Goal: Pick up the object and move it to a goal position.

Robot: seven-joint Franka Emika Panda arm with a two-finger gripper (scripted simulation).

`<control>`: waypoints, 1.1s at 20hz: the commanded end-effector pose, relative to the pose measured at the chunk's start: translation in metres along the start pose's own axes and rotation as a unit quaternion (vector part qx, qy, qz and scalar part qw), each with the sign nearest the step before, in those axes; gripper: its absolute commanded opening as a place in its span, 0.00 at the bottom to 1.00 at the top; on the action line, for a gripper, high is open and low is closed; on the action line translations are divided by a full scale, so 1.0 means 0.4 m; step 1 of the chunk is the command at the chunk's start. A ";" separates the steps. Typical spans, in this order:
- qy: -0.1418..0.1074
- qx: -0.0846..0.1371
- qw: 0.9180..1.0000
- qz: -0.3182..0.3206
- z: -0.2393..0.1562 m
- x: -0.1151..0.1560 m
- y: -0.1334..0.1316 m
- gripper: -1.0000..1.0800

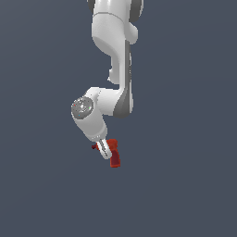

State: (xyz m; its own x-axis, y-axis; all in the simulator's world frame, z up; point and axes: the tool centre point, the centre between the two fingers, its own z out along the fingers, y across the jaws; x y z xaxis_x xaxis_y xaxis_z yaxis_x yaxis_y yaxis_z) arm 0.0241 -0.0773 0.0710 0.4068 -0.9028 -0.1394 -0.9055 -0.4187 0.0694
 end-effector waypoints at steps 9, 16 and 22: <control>-0.007 -0.001 0.996 0.084 0.030 0.030 -0.002 1.00; -0.007 -0.001 0.996 0.088 0.037 0.032 -0.002 1.00; -0.007 -0.001 0.996 0.090 0.096 0.031 -0.001 1.00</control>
State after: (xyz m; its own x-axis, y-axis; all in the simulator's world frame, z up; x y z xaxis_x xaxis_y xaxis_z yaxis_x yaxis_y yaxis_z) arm 0.0258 -0.0852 0.0376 0.2364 -0.9618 -0.1383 -0.9632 -0.2507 0.0967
